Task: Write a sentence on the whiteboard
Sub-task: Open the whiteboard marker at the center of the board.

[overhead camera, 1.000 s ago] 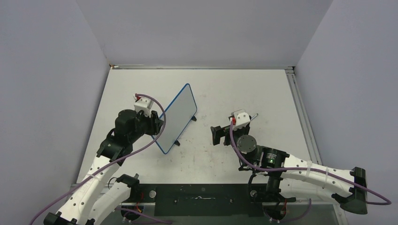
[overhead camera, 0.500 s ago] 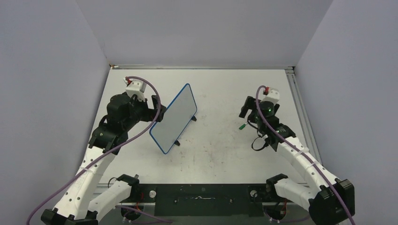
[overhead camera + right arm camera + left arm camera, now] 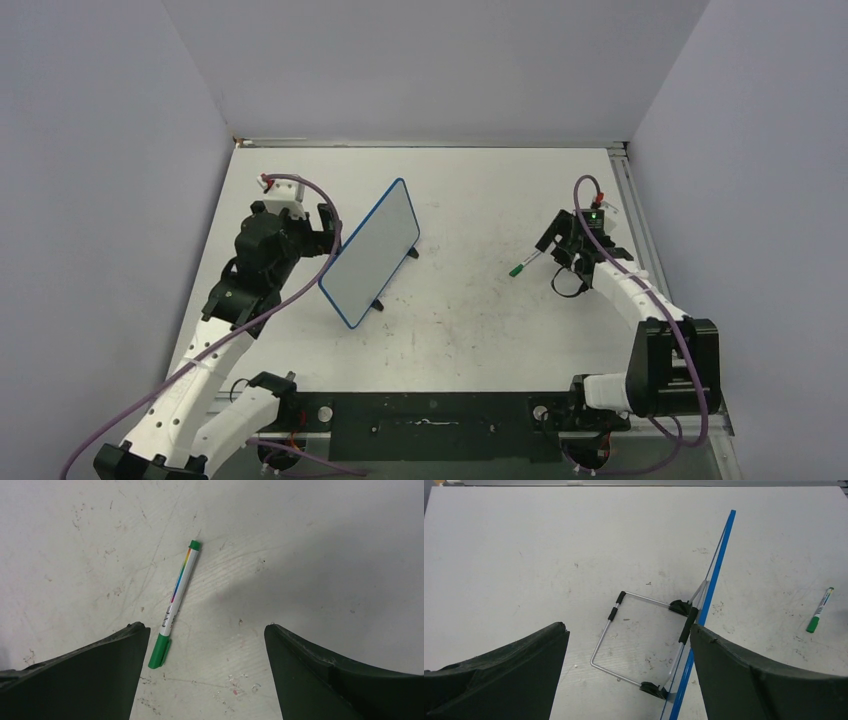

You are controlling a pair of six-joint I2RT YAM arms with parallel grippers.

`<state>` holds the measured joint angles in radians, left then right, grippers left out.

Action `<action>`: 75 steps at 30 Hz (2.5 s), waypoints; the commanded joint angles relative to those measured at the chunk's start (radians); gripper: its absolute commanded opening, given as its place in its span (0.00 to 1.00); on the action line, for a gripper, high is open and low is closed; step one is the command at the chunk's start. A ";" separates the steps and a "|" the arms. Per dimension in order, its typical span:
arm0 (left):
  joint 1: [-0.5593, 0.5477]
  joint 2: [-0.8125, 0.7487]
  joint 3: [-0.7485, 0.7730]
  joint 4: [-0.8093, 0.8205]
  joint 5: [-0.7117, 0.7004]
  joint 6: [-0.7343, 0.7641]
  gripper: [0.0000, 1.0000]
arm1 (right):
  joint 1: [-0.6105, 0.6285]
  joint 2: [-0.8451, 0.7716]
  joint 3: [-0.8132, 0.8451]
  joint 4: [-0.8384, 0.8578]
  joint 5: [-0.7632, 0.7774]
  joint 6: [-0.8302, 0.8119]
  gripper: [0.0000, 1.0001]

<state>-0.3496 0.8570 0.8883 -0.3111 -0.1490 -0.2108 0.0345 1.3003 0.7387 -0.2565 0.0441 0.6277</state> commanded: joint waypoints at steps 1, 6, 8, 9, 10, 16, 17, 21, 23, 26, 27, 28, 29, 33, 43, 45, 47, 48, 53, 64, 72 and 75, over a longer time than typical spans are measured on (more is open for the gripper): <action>0.006 -0.068 -0.041 0.111 -0.064 0.036 0.91 | 0.008 0.082 0.094 0.025 0.041 0.019 0.84; 0.005 -0.127 -0.068 0.125 -0.081 0.037 0.91 | 0.076 0.203 0.180 0.002 0.139 0.006 0.72; 0.006 -0.140 -0.077 0.130 -0.085 0.037 0.91 | 0.119 0.257 0.230 -0.019 0.203 0.004 0.71; 0.006 -0.144 -0.080 0.130 -0.084 0.036 0.91 | 0.137 0.301 0.256 -0.038 0.227 0.002 0.70; 0.006 -0.145 -0.081 0.128 -0.082 0.035 0.91 | 0.146 0.337 0.285 -0.056 0.242 0.004 0.68; 0.006 -0.143 -0.082 0.127 -0.052 0.022 0.91 | 0.203 0.480 0.390 -0.134 0.338 0.019 0.60; 0.006 -0.141 -0.083 0.127 -0.049 0.021 0.91 | 0.210 0.490 0.395 -0.143 0.349 0.021 0.60; 0.006 -0.141 -0.083 0.124 -0.043 0.018 0.91 | 0.216 0.495 0.374 -0.140 0.356 0.037 0.59; 0.006 -0.141 -0.083 0.123 -0.043 0.017 0.91 | 0.216 0.495 0.358 -0.131 0.362 0.040 0.58; 0.006 -0.143 -0.084 0.123 -0.044 0.017 0.91 | 0.213 0.506 0.337 -0.112 0.358 0.040 0.49; 0.006 -0.142 -0.084 0.123 -0.044 0.019 0.91 | 0.208 0.511 0.328 -0.103 0.350 0.042 0.44; 0.006 -0.143 -0.084 0.124 -0.043 0.020 0.91 | 0.204 0.515 0.318 -0.092 0.333 0.044 0.39; 0.006 -0.141 -0.085 0.124 -0.038 0.023 0.91 | 0.201 0.518 0.311 -0.082 0.317 0.045 0.38; 0.005 -0.142 -0.086 0.129 -0.022 0.032 0.91 | 0.199 0.519 0.295 -0.057 0.258 0.047 0.18; -0.145 -0.022 0.149 0.099 0.132 0.036 0.84 | 0.218 0.229 0.190 0.000 0.103 0.021 0.05; -0.265 0.027 0.217 0.079 0.101 0.036 0.84 | 0.238 0.141 0.161 0.025 0.039 0.019 0.05; -0.370 0.078 0.264 0.072 0.091 0.013 0.84 | 0.271 0.052 0.142 0.047 -0.002 0.020 0.05; -0.412 0.100 0.272 0.076 0.092 -0.008 0.84 | 0.288 0.006 0.133 0.065 -0.027 0.024 0.05; -0.547 0.203 0.218 0.200 0.149 -0.189 0.84 | 0.345 -0.184 0.073 0.259 -0.195 0.103 0.05; -0.598 0.351 0.088 0.544 0.290 -0.467 0.84 | 0.404 -0.332 0.029 0.575 -0.355 0.245 0.05; -0.600 0.412 0.101 0.612 0.315 -0.510 0.51 | 0.475 -0.364 0.005 0.681 -0.369 0.242 0.05; -0.600 0.414 0.091 0.615 0.308 -0.518 0.30 | 0.478 -0.376 0.007 0.672 -0.366 0.236 0.05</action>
<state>-0.9443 1.2671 0.9642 0.2089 0.1467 -0.7048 0.5060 0.9558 0.7444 0.3202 -0.3058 0.8627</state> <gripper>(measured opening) 0.398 0.125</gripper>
